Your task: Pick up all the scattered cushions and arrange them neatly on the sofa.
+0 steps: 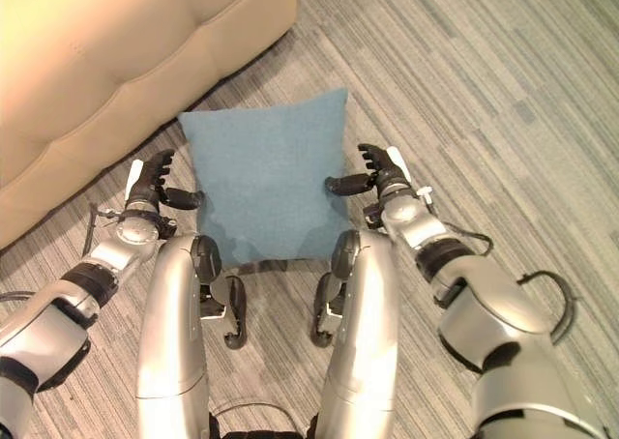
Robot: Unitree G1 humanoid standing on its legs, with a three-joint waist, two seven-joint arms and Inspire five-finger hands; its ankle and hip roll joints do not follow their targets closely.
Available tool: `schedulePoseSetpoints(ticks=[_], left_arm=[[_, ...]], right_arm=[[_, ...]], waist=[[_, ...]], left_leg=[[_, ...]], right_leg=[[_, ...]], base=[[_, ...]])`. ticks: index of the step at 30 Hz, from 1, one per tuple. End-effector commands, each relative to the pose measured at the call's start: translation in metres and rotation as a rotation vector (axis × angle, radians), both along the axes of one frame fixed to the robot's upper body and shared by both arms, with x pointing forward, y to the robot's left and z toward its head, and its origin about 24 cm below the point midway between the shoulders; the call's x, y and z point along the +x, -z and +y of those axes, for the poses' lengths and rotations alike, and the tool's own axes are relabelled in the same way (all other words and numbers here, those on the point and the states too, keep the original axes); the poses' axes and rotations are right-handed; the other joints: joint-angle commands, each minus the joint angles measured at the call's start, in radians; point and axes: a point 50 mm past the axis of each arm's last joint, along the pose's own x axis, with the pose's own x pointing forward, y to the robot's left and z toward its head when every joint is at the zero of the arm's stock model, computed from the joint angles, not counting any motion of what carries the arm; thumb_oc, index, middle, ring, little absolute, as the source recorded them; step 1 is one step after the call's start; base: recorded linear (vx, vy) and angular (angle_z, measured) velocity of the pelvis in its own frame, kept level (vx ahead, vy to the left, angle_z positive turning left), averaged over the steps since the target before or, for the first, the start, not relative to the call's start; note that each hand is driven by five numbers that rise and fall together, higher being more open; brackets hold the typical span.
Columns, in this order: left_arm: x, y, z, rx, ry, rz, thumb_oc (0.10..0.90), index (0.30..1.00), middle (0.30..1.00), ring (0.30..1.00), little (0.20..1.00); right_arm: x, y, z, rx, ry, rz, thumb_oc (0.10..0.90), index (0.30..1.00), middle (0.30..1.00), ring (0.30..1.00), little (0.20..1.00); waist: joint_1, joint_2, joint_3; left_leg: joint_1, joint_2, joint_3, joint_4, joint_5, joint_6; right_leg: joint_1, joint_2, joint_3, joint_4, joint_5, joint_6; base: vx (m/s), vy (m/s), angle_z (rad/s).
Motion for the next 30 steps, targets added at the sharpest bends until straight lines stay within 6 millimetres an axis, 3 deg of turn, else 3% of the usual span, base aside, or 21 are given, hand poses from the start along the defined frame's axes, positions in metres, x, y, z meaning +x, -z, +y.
schedulePoseSetpoints(ticks=[1, 5, 11, 12, 14, 21, 30], left_arm=[[0.015, -0.054, -0.037, -0.007, 0.141, -0.155, 0.800, 0.900, 0.900, 0.900, 0.900], [0.021, -0.077, -0.060, 0.031, 0.200, -0.190, 0.800, 0.900, 0.900, 0.900, 0.900], [0.024, -0.076, -0.078, -0.053, 0.201, -0.151, 0.800, 0.900, 0.900, 0.900, 0.900], [0.023, -0.076, -0.083, -0.106, 0.221, -0.150, 0.689, 0.733, 0.733, 0.733, 0.733], [0.023, -0.076, -0.085, -0.117, 0.233, -0.148, 0.400, 0.300, 0.300, 0.300, 0.300], [0.020, -0.081, -0.082, -0.138, 0.255, -0.175, 0.400, 0.300, 0.300, 0.300, 0.300], [0.018, -0.093, -0.070, -0.167, 0.244, -0.229, 0.400, 0.300, 0.300, 0.300, 0.300]], right_arm=[[0.005, -0.005, 0.116, 0.071, -0.307, -0.018, 0.800, 0.900, 0.900, 0.900, 0.900], [0.007, -0.005, 0.125, 0.114, -0.293, -0.014, 0.800, 0.900, 0.900, 0.900, 0.900], [0.005, 0.004, 0.131, 0.268, -0.232, 0.007, 0.800, 0.900, 0.900, 0.900, 0.900], [0.004, 0.006, 0.134, 0.293, -0.233, 0.010, 0.602, 0.604, 0.604, 0.604, 0.604], [0.003, 0.005, 0.135, 0.306, -0.238, 0.004, 0.400, 0.300, 0.300, 0.300, 0.300], [0.003, -0.005, 0.134, 0.409, -0.244, -0.054, 0.400, 0.300, 0.300, 0.300, 0.300], [0.005, -0.033, 0.124, 0.407, -0.257, -0.167, 0.400, 0.300, 0.300, 0.300, 0.300]], waist=[[0.076, 0.049, -0.033], [0.078, 0.055, -0.033], [0.079, 0.077, -0.033], [0.077, 0.084, -0.033], [0.078, 0.088, -0.033], [0.065, 0.087, -0.033], [0.050, 0.085, -0.033]], left_leg=[[-0.017, -0.054, -0.091, 0.065, -0.099, -0.032], [-0.017, -0.054, -0.081, 0.072, -0.104, -0.029], [-0.017, -0.056, -0.063, 0.079, -0.111, -0.020], [-0.017, -0.059, -0.056, 0.079, -0.111, -0.017], [-0.017, -0.061, -0.055, 0.079, -0.110, -0.016], [-0.017, -0.067, -0.049, 0.087, -0.108, -0.014], [-0.017, -0.074, -0.050, 0.106, -0.102, -0.022]], right_leg=[[0.061, 0.004, 0.111, 0.075, -0.076, 0.009], [0.061, 0.005, 0.118, 0.083, -0.076, 0.007], [0.061, 0.008, 0.126, 0.089, -0.080, 0.008], [0.061, 0.010, 0.126, 0.088, -0.080, 0.009], [0.061, 0.012, 0.127, 0.088, -0.081, 0.009], [0.061, 0.022, 0.137, 0.093, -0.076, 0.017], [0.061, 0.024, 0.141, 0.107, -0.082, 0.017]], base=[[0.00, 0.000, 0.00], [0.00, 0.000, 0.00], [0.00, 0.006, 0.00], [0.02, 0.031, 0.03], [0.02, 0.023, 0.03], [0.02, 0.037, 0.00], [0.00, 0.009, 0.00]])
